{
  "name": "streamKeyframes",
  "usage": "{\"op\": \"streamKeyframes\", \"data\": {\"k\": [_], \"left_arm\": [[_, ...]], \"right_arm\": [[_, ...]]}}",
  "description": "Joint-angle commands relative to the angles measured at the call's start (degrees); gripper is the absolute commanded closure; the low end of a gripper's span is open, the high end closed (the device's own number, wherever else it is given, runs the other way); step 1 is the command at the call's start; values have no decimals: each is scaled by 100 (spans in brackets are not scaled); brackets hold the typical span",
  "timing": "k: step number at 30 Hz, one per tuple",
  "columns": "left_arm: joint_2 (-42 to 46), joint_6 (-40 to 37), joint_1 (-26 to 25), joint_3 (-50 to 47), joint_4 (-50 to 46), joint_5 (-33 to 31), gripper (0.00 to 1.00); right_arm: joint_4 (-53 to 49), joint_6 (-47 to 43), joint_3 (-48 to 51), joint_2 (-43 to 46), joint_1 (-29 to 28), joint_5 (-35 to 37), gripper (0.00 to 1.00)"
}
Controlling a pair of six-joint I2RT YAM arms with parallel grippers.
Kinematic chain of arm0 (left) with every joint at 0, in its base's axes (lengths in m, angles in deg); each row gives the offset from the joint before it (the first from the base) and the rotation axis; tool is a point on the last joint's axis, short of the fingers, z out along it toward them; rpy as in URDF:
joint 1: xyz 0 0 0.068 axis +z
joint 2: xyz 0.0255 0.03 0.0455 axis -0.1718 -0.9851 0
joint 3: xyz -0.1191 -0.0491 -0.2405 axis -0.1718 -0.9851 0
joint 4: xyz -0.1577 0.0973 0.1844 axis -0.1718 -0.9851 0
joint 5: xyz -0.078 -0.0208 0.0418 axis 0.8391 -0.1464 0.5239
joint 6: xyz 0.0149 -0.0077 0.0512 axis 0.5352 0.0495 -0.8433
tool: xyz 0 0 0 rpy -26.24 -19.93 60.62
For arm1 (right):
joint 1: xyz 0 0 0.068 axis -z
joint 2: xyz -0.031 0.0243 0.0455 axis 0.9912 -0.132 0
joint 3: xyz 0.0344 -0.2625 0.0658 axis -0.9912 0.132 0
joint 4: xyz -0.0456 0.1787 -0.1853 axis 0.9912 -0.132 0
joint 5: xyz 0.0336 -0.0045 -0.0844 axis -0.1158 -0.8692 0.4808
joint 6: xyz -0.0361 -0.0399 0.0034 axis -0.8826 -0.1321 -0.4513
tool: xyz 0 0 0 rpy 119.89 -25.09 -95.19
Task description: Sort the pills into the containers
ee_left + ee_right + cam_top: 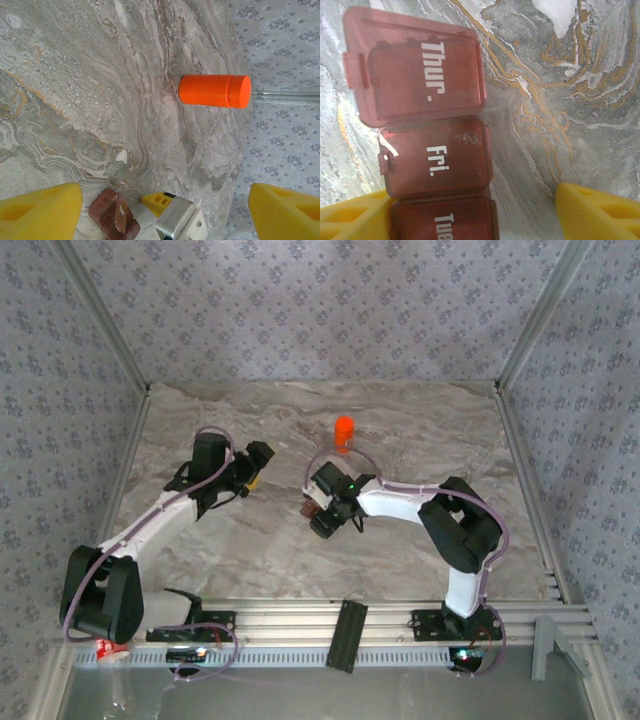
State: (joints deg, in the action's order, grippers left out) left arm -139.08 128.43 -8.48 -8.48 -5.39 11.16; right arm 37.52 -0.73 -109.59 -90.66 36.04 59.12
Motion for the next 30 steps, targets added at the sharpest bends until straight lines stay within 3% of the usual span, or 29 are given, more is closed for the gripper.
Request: {"op": "streamKeyframes", "data": {"k": [1,12,21,30], "left_arm": [[26,-146,9,16,-64,35,14],[2,-160,5,28,-64,95,13],[-119,-96,-159,90,-27,297,12],[-471,292,-914,185,250,379,10]], "right_arm": [[-302,169,99,121,108,390,22],[-361,310,51,248,438,593,23],[-470,1014,400,1171,805,-594,23],[136,2344,456,1150,1395,-1295,24]]}}
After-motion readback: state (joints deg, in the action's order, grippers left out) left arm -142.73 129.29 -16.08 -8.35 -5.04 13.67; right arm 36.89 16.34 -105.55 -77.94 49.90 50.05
